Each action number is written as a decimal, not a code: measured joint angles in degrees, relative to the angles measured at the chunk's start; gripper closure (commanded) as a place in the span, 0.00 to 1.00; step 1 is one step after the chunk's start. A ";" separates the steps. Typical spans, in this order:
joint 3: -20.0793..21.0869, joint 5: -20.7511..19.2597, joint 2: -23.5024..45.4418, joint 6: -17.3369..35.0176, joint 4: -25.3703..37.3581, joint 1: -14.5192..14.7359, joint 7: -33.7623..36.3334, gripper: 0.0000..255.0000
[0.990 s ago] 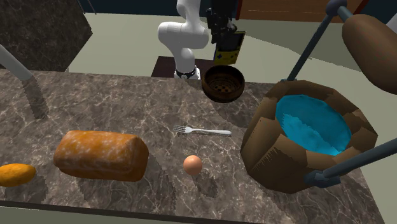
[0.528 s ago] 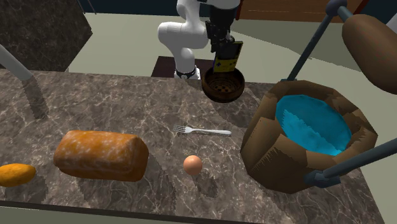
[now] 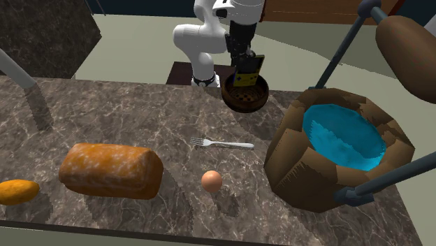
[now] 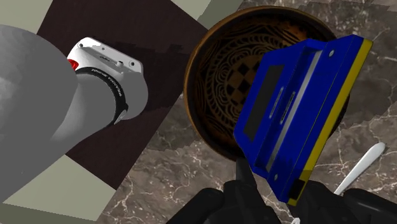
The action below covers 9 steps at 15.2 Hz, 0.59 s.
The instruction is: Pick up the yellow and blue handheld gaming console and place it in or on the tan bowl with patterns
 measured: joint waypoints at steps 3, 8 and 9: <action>0.08 0.09 -0.08 0.17 -0.24 0.05 0.01 1.00; 0.10 0.10 -0.08 0.20 -0.25 0.05 0.02 0.00; 0.10 0.10 -0.08 0.20 -0.25 0.05 0.02 0.00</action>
